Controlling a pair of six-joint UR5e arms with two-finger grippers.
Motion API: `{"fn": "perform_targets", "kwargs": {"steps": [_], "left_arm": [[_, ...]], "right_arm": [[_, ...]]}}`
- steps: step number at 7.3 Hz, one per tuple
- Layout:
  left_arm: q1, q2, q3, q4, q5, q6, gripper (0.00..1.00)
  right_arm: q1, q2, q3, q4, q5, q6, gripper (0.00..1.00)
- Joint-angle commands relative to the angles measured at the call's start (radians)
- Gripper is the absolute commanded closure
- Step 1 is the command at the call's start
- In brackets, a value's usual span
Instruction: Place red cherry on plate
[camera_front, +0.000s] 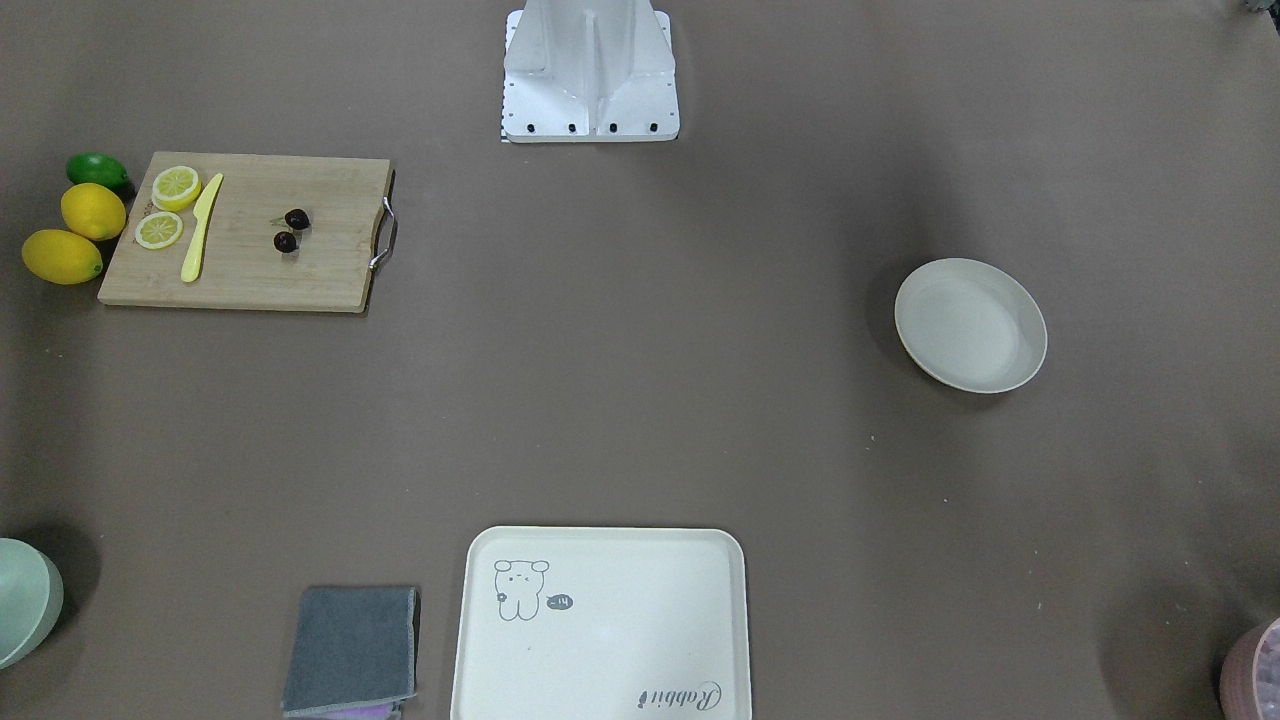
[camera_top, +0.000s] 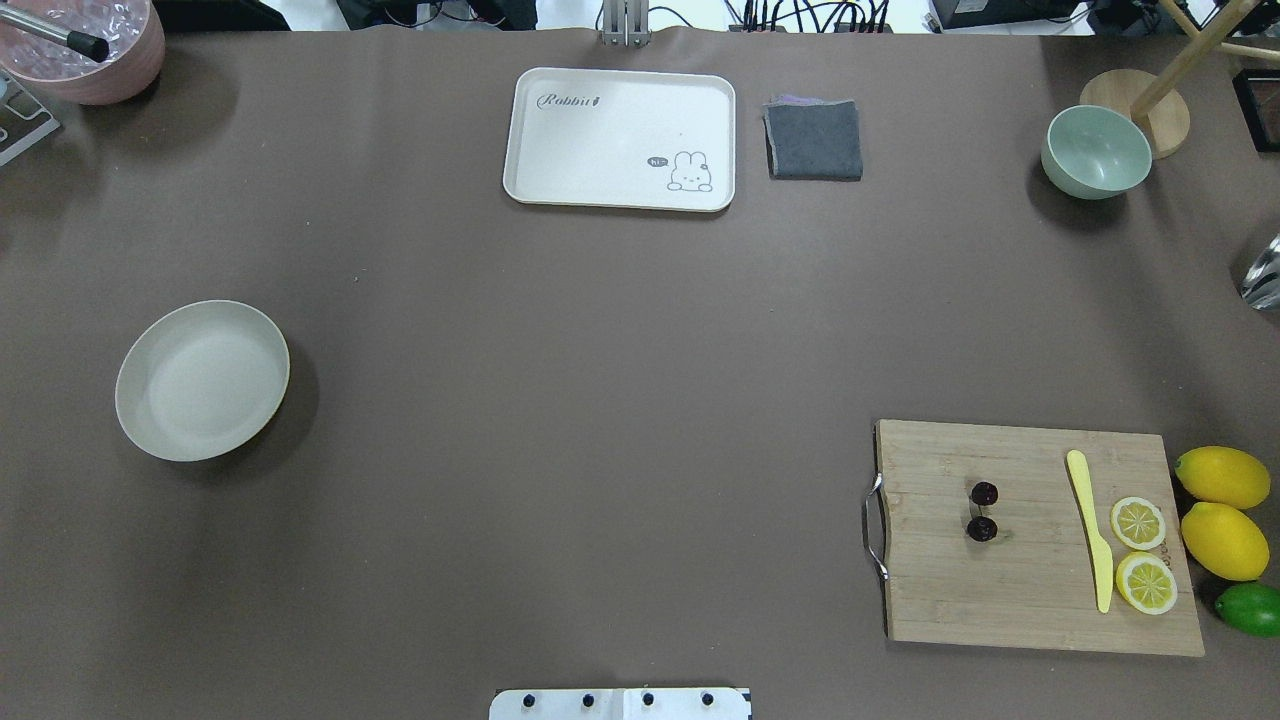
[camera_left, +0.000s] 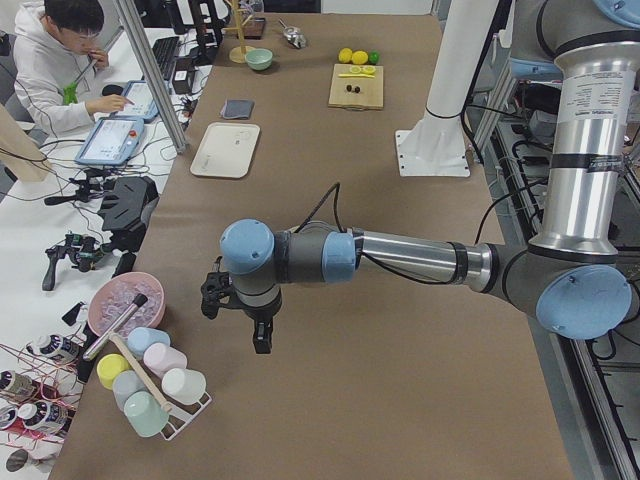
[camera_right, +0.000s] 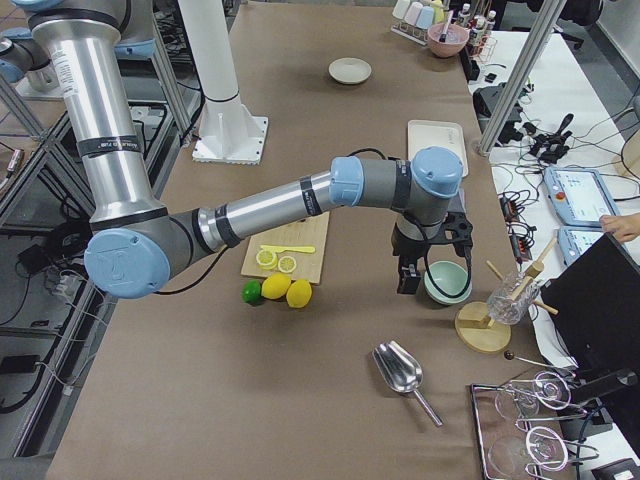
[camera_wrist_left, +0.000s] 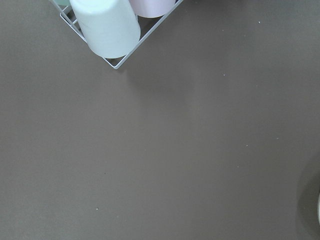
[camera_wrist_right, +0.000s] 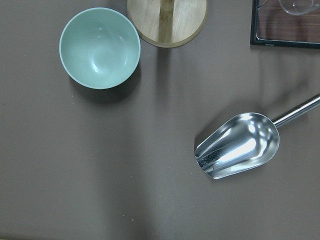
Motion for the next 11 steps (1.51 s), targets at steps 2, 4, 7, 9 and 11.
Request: {"fn": "perform_targets", "kwargs": {"steps": [2,4,7,9,11], "left_arm": [[0.002,-0.003,-0.003,0.001,-0.002,-0.002,0.02],[0.002,0.012,-0.032,-0.014,-0.001,0.005,0.02],[0.020,0.037,-0.051,-0.015,0.097,0.003,0.10],[0.023,0.034,-0.058,-0.008,0.023,0.000,0.02],[0.089,0.023,-0.062,-0.015,-0.132,-0.002,0.07]], "right_arm": [[-0.017,-0.001,-0.001,0.003,-0.006,0.000,0.00],[-0.027,-0.004,0.000,0.009,-0.006,0.000,0.00],[-0.031,-0.004,0.012,0.011,0.000,0.002,0.00],[-0.039,-0.007,0.035,0.011,0.002,0.003,0.00],[-0.050,-0.007,0.043,0.011,0.000,0.003,0.00]]}}
